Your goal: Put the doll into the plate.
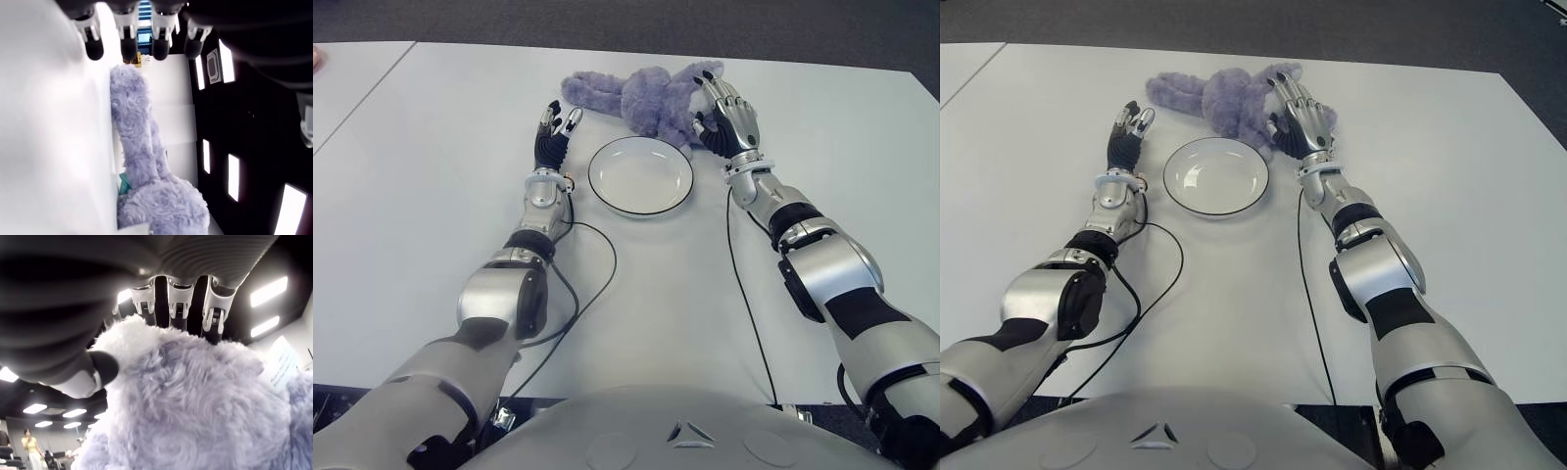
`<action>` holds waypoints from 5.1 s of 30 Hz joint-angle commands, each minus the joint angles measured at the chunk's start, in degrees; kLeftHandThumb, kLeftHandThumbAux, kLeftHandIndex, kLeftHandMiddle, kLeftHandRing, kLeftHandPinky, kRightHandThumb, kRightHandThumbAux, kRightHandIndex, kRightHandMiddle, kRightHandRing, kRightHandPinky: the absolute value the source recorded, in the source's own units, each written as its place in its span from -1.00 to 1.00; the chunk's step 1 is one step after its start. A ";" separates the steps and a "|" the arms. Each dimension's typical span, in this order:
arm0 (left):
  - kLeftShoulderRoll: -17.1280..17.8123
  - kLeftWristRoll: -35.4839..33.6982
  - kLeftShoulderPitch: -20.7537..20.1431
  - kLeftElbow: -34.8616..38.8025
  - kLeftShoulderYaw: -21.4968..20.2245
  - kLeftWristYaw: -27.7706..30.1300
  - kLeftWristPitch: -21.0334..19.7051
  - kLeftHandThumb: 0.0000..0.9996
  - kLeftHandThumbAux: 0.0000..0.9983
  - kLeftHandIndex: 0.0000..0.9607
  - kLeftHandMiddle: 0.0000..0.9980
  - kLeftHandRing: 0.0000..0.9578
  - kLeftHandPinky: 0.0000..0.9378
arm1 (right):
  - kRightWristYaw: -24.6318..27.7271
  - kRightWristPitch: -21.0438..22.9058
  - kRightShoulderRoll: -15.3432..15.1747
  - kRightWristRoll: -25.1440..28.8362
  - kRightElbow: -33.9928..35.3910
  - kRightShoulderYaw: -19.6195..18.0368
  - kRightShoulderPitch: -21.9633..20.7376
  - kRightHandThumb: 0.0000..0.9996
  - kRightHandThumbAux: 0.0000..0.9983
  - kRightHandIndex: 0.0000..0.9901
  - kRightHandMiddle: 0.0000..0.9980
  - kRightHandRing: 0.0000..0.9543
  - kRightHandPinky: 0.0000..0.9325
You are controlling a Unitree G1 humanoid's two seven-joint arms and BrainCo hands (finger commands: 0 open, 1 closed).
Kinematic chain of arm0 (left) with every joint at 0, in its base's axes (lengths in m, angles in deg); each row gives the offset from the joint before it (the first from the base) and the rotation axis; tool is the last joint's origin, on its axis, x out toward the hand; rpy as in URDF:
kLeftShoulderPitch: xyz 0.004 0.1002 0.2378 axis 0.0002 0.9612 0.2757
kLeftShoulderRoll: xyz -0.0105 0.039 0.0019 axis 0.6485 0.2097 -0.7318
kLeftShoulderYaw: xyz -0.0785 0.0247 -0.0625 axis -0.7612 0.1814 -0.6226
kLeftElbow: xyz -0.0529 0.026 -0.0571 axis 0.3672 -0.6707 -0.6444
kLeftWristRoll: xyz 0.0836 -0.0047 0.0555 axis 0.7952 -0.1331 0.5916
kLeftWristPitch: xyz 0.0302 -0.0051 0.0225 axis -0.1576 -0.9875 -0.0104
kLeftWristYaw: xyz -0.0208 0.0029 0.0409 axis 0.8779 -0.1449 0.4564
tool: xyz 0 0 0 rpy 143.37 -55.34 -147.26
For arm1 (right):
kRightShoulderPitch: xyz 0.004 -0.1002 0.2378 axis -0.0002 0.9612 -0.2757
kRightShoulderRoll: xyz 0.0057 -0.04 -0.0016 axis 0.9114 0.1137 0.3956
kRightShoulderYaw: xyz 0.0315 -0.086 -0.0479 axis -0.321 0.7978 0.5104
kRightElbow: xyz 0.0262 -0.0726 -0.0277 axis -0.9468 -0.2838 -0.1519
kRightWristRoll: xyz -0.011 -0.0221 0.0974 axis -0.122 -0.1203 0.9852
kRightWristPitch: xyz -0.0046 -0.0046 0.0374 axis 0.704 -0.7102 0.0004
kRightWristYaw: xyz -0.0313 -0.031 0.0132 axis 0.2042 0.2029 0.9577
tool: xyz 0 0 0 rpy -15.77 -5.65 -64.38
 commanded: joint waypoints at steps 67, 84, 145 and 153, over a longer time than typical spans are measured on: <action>-3.73 2.78 10.01 -7.82 1.80 -2.73 -7.06 -1.00 -0.25 -1.00 -0.97 -0.96 -0.96 | 4.65 13.68 -3.04 -2.14 -0.92 3.43 -4.97 -0.45 -0.16 -1.00 -1.00 -1.00 -1.00; -3.85 2.47 10.07 -7.81 1.86 -2.61 -6.86 -1.00 -0.25 -1.00 -0.97 -0.97 -0.98 | 4.81 14.94 -2.50 -2.02 -1.02 2.40 -6.02 -0.46 0.02 -1.00 -1.00 -1.00 -1.00; -5.13 2.47 10.37 -7.63 2.35 -3.81 -6.18 -1.00 -0.18 -1.00 -0.97 -0.97 -0.95 | 25.29 18.22 5.52 15.10 -0.74 -18.02 -4.32 0.37 0.44 -0.13 0.17 0.25 0.39; -5.37 2.19 10.60 -7.60 2.28 -3.43 -5.61 -1.00 -0.18 -0.99 -0.97 -0.97 -0.97 | 32.02 19.94 6.14 21.10 -0.49 -24.91 -4.14 0.38 0.44 -0.11 0.55 0.64 0.69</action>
